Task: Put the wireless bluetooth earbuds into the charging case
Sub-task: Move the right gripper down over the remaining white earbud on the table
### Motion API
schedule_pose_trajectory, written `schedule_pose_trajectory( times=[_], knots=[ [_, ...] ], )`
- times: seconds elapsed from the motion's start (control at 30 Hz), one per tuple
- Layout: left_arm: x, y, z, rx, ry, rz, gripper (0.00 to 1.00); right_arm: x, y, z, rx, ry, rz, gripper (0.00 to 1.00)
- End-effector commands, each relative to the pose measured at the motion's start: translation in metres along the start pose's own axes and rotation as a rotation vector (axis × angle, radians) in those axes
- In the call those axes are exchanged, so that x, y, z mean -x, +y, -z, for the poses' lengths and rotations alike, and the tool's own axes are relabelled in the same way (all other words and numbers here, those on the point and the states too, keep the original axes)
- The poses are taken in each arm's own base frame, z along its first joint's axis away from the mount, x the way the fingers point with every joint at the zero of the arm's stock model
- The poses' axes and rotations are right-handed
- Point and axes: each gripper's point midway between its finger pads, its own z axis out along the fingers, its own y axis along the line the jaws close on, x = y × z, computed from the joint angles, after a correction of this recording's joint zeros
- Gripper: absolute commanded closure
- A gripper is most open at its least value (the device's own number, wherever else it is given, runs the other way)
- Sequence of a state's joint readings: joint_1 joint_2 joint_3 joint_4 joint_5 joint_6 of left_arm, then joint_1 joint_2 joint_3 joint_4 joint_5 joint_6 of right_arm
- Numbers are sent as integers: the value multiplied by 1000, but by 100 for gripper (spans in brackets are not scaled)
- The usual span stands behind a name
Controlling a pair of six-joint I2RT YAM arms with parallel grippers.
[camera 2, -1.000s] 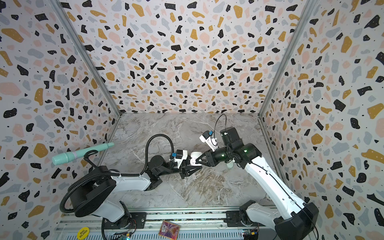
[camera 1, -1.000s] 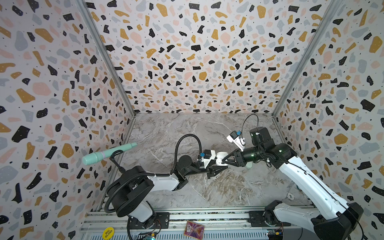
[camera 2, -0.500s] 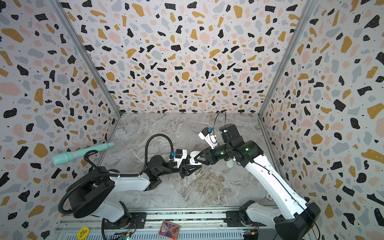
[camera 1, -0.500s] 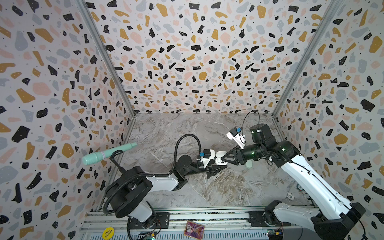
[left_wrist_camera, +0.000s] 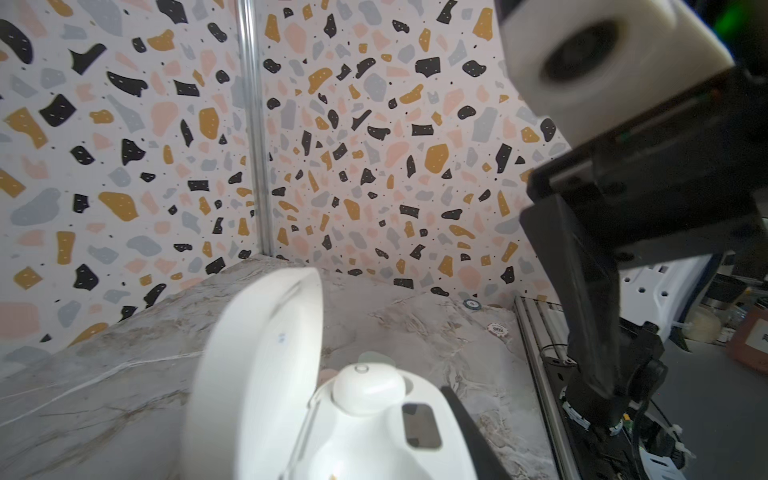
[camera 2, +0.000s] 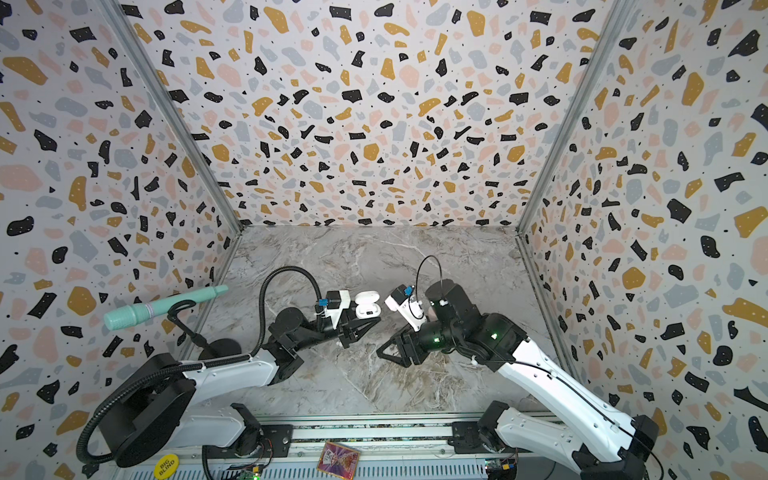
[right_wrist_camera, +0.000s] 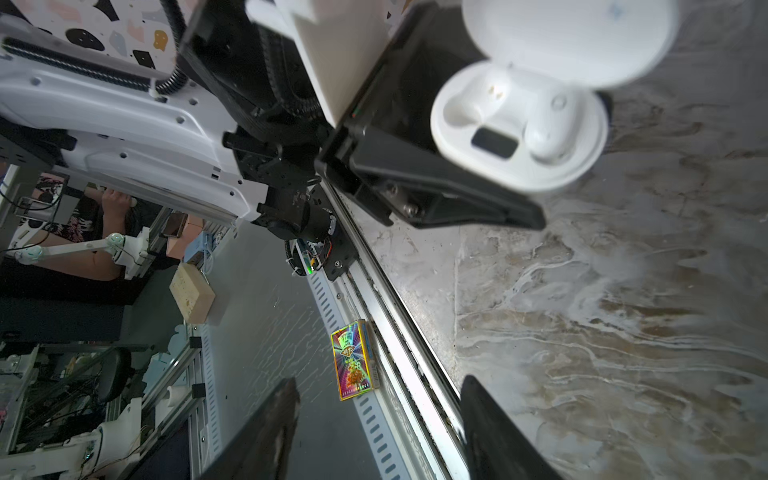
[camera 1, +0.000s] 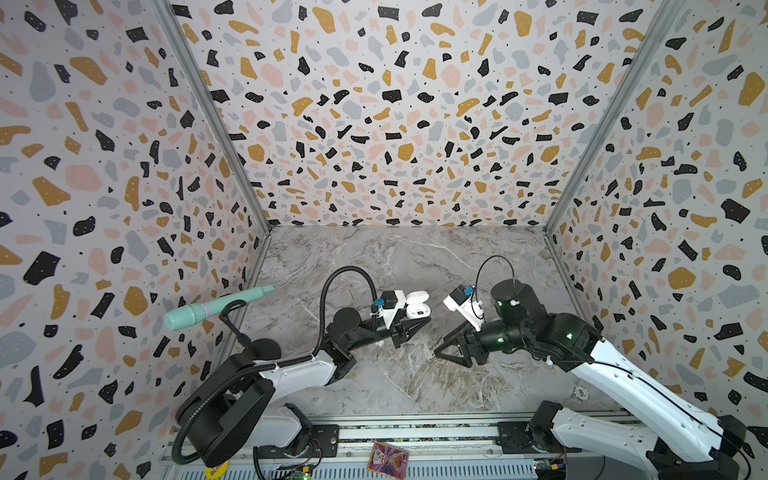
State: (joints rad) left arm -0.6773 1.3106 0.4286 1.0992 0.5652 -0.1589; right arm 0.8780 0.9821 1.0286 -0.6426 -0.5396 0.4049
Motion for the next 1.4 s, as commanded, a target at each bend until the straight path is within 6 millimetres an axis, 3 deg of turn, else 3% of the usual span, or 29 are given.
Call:
schedule_pose_trajectory(
  times=[0.0,0.23,0.5,0.67,0.8,1.1,1.37],
  knots=[
    [8,17,15,67,-13,-35,82,4,-7,-25,-53,-53,-41,36],
    [24,63,51,247,-22,-52,83,-4,-48,-73,-217,-101,-213,35],
    [26,100,77,405,-31,-55,83,-21,-99,-118,-433,-50,-373,31],
    [30,121,90,468,-55,-56,83,-17,-113,-149,-519,-22,-358,29],
    [31,130,96,495,-57,-56,83,-7,-119,-177,-581,11,-274,27],
    [34,145,108,544,-63,-55,83,7,-140,-220,-668,76,-155,23],
    [37,150,114,561,-77,-55,83,0,-160,-241,-740,146,-137,22]
  ],
)
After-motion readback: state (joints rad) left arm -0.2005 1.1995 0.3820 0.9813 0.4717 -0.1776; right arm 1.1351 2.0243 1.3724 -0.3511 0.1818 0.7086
